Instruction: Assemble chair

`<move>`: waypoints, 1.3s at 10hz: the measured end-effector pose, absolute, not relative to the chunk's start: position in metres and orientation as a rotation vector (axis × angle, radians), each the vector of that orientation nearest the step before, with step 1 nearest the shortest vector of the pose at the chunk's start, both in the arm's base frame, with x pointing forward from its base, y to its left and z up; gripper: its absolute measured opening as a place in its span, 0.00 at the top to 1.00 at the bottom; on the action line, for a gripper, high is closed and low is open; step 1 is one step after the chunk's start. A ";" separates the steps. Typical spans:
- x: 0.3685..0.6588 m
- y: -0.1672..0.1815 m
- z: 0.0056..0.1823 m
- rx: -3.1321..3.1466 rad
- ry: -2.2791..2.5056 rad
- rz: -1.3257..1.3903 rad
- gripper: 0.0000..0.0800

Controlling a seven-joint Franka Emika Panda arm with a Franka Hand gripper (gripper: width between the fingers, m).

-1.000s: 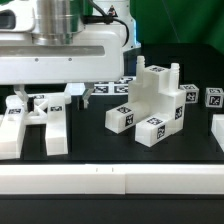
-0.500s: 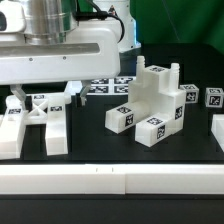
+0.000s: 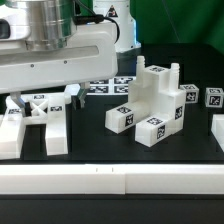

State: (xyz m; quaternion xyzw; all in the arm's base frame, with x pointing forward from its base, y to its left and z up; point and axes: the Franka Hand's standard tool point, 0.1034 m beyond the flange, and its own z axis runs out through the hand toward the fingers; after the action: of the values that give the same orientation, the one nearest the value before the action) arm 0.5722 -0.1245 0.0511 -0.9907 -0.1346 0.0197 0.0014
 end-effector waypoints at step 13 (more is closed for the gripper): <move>0.575 -0.120 0.019 -3.149 -0.220 0.096 0.19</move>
Offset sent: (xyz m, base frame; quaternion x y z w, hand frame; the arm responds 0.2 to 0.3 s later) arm 0.0130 -0.0067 -0.0070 -0.0358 0.0042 0.1151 0.9927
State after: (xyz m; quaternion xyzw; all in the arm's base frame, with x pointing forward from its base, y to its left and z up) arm 0.5751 -0.1204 0.0190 -0.9971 -0.0697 0.0303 -0.0085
